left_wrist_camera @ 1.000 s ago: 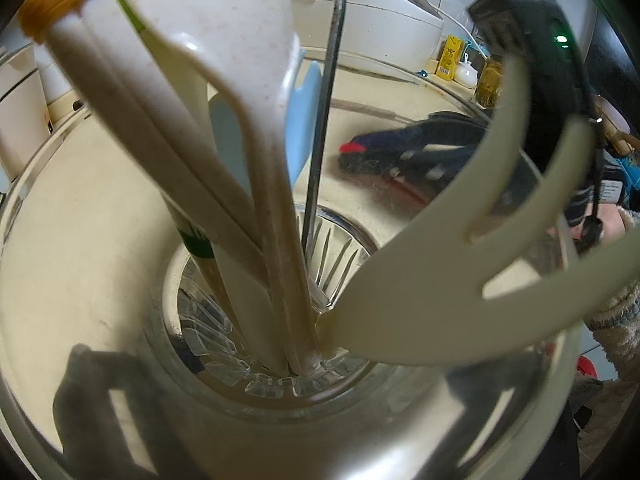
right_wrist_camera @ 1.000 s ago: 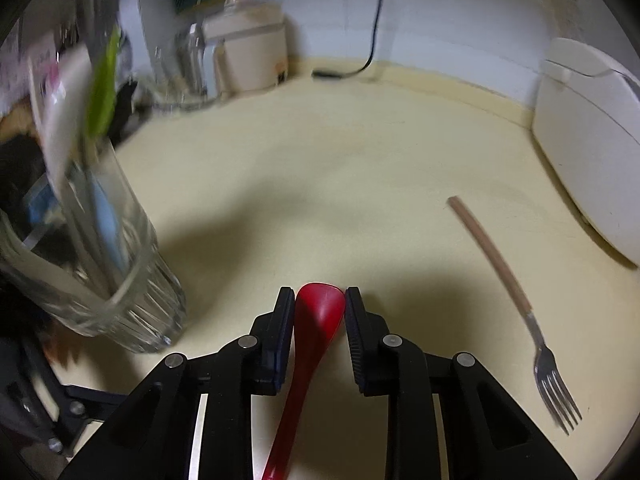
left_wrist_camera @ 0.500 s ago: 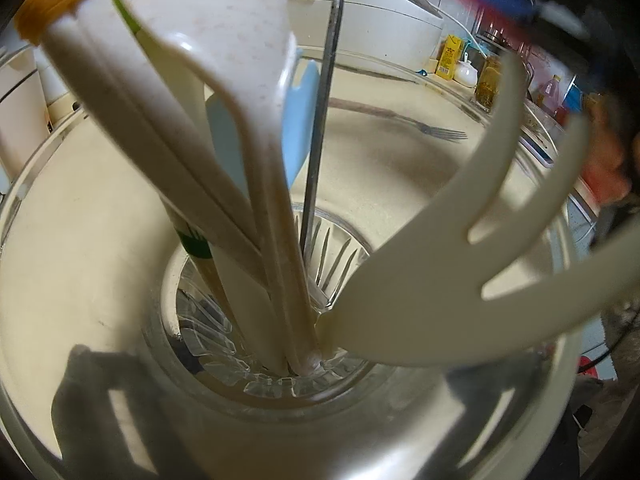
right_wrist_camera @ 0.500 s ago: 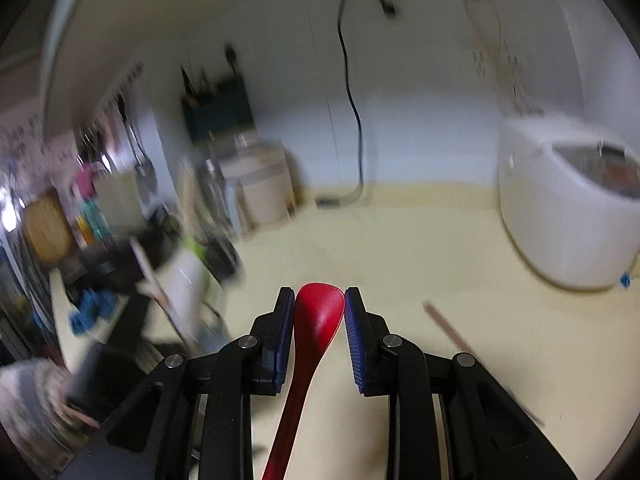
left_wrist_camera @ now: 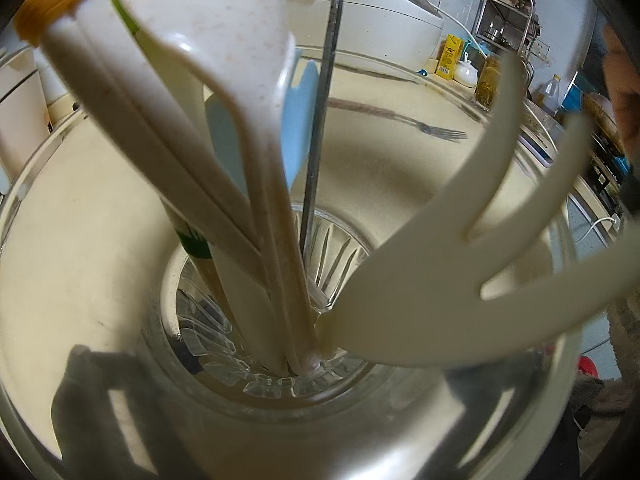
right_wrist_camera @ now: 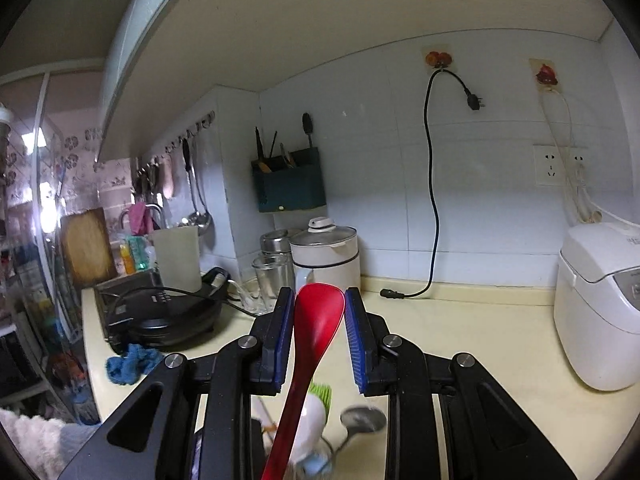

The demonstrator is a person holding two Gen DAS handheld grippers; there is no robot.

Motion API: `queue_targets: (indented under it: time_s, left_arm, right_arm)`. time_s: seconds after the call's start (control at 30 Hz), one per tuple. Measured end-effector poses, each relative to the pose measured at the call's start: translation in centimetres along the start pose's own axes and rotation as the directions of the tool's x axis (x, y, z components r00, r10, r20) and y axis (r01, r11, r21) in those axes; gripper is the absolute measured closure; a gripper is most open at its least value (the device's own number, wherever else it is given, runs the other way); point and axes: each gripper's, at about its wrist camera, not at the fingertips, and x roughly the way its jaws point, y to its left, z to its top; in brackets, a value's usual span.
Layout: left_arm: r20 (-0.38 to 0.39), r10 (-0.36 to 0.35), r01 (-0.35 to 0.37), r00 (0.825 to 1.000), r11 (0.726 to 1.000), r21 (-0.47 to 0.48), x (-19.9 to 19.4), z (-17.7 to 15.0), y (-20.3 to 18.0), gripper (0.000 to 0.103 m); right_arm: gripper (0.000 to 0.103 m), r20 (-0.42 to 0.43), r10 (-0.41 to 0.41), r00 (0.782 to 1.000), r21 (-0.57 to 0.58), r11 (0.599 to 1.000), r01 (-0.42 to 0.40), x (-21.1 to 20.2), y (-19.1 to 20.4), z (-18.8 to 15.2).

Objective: Organize utensils
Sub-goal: 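Lift the red spoon with the right tool and carry it to the glass cup, then lower the red spoon handle-first into the cup and open the right tool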

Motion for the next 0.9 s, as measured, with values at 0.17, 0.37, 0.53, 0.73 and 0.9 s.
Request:
queue_targets:
  time_s: [0.17, 0.37, 0.53, 0.73, 0.9]
  left_arm:
    - [0.000, -0.001, 0.001, 1.000, 1.000, -0.001, 0.0, 0.0, 0.0, 0.004]
    - [0.000, -0.002, 0.002, 1.000, 1.000, -0.001, 0.0, 0.1, 0.0, 0.004]
    - [0.000, -0.001, 0.001, 1.000, 1.000, 0.000, 0.0, 0.1, 0.0, 0.004]
    - [0.000, -0.002, 0.002, 1.000, 1.000, -0.001, 0.0, 0.1, 0.0, 0.004]
    - [0.000, 0.000, 0.000, 1.000, 1.000, 0.000, 0.0, 0.1, 0.0, 0.004]
  right_arm:
    - [0.077, 0.018, -0.070, 0.997, 0.003, 0.998, 0.070, 1.3, 0.4, -0.6]
    - [0.077, 0.053, -0.189, 0.981, -0.066, 0.979, 0.192, 2.0, 1.5, -2.1]
    - [0.077, 0.091, -0.236, 0.967, -0.091, 0.965, 0.245, 2.0, 2.0, -3.0]
    - [0.077, 0.050, -0.222, 0.974, -0.040, 0.974, 0.224, 2.2, 1.3, -4.1]
    - [0.072, 0.021, -0.188, 0.982, -0.022, 0.982, 0.189, 1.4, 1.3, -4.3]
